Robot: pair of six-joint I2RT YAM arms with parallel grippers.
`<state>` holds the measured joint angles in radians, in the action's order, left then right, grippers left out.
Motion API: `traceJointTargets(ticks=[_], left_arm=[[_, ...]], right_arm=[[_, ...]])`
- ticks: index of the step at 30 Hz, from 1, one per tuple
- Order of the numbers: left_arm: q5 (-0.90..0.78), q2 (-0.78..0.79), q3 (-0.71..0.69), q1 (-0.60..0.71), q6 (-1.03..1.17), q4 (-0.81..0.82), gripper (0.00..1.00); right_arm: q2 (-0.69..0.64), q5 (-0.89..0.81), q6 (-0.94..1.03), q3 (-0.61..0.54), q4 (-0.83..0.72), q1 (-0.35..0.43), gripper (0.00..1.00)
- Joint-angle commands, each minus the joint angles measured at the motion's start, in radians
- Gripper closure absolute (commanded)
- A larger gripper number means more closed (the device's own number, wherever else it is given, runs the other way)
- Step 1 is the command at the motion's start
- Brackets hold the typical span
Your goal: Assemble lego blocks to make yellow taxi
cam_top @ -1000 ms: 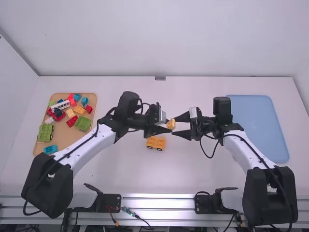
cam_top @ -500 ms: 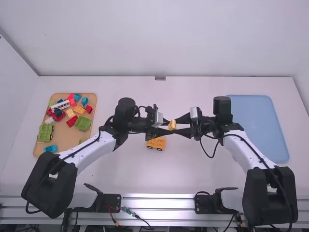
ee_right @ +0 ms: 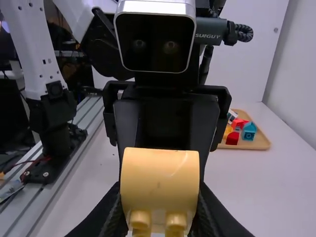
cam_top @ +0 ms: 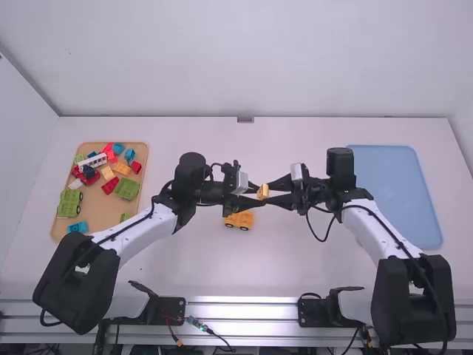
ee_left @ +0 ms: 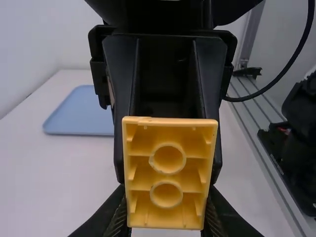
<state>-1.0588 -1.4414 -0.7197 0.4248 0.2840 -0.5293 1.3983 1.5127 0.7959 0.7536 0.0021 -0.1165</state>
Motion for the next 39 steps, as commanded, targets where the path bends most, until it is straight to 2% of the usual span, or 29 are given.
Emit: traceJointTargets(ticks=[1,3,4,6,7,9,14,17,19,20,22,24,26,29,33,37,39], left_arm=[[0.027,0.023,0.006,0.001,-0.023,-0.003,0.98],[0.027,0.022,0.006,0.001,-0.023,-0.003,0.98],[0.027,0.022,0.006,0.000,-0.023,-0.003,0.93],[0.027,0.022,0.006,0.001,-0.023,-0.003,0.61],[0.027,0.023,0.006,0.001,-0.023,-0.002,0.51],[0.028,0.023,0.006,0.001,-0.023,0.002,0.01],[0.032,0.023,0.006,-0.016,-0.023,0.036,0.01],[0.122,0.031,0.005,-0.038,-0.063,0.097,0.01],[0.196,0.045,-0.009,-0.055,-0.070,0.187,0.01],[0.229,0.061,-0.031,-0.071,-0.031,0.285,0.01],[0.247,0.074,-0.051,-0.083,0.007,0.364,0.01],[0.316,0.101,-0.103,-0.107,0.059,0.518,0.01],[0.363,0.111,-0.129,-0.116,0.070,0.580,0.01],[0.493,0.124,-0.191,-0.134,0.072,0.694,0.01],[0.605,0.125,-0.252,-0.158,0.084,0.784,0.01],[0.695,0.125,-0.306,-0.204,0.089,0.867,0.01],[0.714,0.125,-0.317,-0.225,0.085,0.883,0.01]], right_arm=[[-0.001,0.048,0.017,0.019,0.005,-0.003,0.79],[-0.001,0.048,0.011,0.019,0.012,-0.003,0.81],[-0.001,0.048,0.006,0.019,0.016,-0.003,0.82],[-0.001,0.048,-0.007,0.019,0.028,-0.003,0.82],[-0.001,0.048,-0.012,0.019,0.034,-0.003,0.81],[-0.001,0.042,-0.048,0.019,0.056,-0.007,0.80],[-0.001,-0.076,-0.220,0.019,0.158,-0.031,0.79],[-0.001,-0.181,-0.325,0.019,0.213,-0.048,0.78],[-0.001,-0.276,-0.392,0.019,0.224,-0.056,0.75],[-0.002,-0.348,-0.423,0.020,0.213,-0.054,0.73],[-0.003,-0.401,-0.434,0.020,0.195,-0.049,0.73],[-0.003,-0.497,-0.433,0.020,0.144,-0.045,0.73],[-0.003,-0.542,-0.434,0.022,0.116,-0.049,0.72],[-0.003,-0.708,-0.415,0.058,-0.027,-0.066,0.73],[-0.002,-0.875,-0.331,0.119,-0.208,-0.119,0.76],[-0.002,-1.152,-0.336,0.174,-0.366,-0.182,0.74],[0.000,-1.215,-0.336,0.186,-0.405,-0.204,0.73]])
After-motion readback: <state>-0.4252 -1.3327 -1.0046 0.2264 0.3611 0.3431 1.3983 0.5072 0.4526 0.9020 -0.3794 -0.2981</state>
